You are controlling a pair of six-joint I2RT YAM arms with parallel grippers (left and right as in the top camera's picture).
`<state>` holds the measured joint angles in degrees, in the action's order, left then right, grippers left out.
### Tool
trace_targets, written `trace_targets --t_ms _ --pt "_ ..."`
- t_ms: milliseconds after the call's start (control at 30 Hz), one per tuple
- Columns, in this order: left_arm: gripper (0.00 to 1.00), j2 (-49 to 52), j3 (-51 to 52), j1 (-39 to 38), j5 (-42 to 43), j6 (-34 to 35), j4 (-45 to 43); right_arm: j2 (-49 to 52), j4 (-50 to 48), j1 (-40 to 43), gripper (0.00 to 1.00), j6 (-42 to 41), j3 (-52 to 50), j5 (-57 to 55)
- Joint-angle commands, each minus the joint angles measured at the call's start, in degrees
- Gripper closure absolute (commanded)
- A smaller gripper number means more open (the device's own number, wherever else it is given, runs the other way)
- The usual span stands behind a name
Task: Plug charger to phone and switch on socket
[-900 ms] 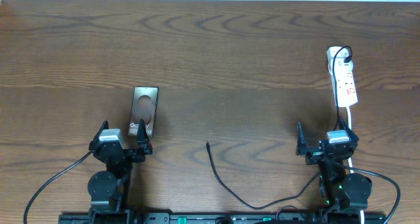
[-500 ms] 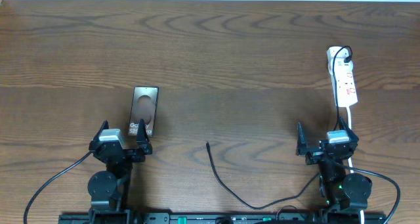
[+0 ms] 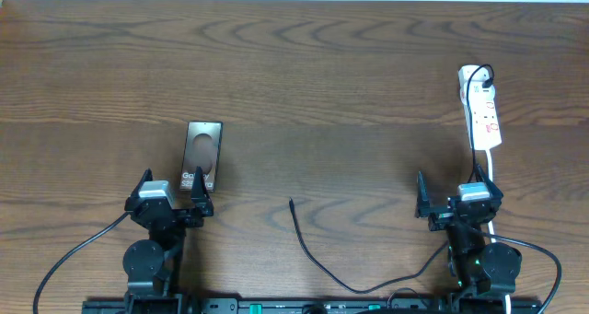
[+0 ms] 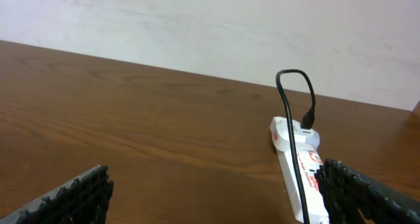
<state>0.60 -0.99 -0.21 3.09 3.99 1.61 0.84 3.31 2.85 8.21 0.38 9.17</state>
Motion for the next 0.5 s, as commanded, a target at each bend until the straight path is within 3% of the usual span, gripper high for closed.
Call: trace_targets --t_ms 0,467 --pt "0.08 -0.33 0.76 0.2 -0.11 -0.96 2.38 -0.46 0.33 -0.37 0.01 0.63 -0.07 -0.5" --pt "0.08 -0.33 0.76 0.2 -0.11 -0.96 2.38 -0.46 0.33 -0.37 0.01 0.63 -0.07 -0.5"
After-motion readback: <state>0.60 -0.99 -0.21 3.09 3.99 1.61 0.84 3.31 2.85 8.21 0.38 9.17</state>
